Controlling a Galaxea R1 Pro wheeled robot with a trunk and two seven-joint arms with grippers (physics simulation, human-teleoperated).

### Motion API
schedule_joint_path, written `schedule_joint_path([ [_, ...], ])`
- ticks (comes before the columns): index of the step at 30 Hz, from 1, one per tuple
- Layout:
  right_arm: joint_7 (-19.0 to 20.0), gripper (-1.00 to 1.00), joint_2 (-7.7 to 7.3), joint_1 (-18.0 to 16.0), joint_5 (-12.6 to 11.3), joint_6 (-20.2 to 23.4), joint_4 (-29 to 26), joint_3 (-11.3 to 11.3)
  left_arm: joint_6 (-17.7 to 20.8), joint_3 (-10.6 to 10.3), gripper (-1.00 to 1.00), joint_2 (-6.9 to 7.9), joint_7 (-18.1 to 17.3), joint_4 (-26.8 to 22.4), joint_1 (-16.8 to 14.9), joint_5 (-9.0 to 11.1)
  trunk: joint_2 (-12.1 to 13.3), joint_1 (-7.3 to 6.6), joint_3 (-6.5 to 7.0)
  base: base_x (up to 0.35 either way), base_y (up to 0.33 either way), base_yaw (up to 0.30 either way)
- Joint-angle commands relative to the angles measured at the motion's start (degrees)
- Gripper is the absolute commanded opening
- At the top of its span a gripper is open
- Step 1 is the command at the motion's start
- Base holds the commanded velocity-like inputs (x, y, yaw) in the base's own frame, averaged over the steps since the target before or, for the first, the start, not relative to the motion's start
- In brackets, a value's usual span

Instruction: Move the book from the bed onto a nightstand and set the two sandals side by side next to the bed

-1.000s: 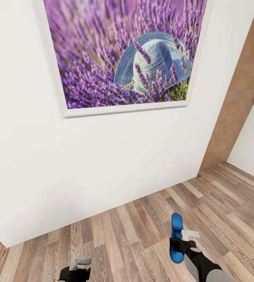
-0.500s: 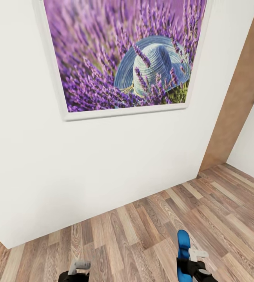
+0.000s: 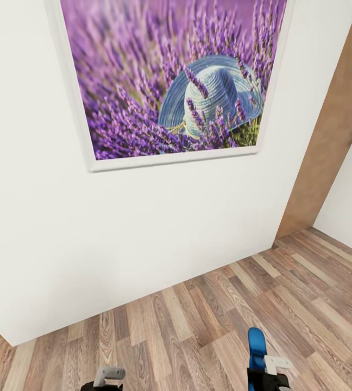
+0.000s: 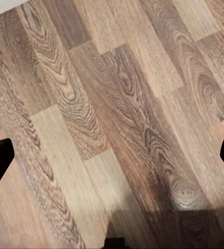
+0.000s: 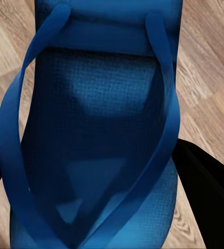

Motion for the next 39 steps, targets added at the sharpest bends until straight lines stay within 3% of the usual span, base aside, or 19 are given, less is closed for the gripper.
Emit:
schedule_joint_path([
  [1, 0.05, -1.0, 0.02, 0.03, -0.11, -0.25, 0.07, -0.32, 0.28, -0.51, 1.0, 0.1, 0.51, 0.06, -0.03, 0.58, 0.38, -0.23, 0.12, 0.0, 0.0, 0.0],
  [10, 0.04, -1.0, -0.04, 0.35, -0.11, -0.29, 1.76, -0.45, -0.6, -0.3, 1.0, 0.16, 0.54, 2.82, -0.03, 0.91, 3.99, -2.2, 1.74, 0.0, 0.0, 0.0],
  [20, 0.04, -1.0, -0.02, 1.87, -0.09, -0.31, 2.13, -0.46, -7.58, 0.2, 1.0, 0.14, 0.62, 9.76, -0.03, 0.99, 8.0, -4.4, 3.54, 0.0, 0.0, 0.0],
  [39, 0.05, -1.0, -0.35, 2.46, 0.04, -2.75, 6.32, -0.48, -9.65, 0.23, 1.0, 0.13, 0.63, 17.89, -0.02, 1.12, 15.62, -8.57, 6.95, 0.0, 0.0, 0.0],
])
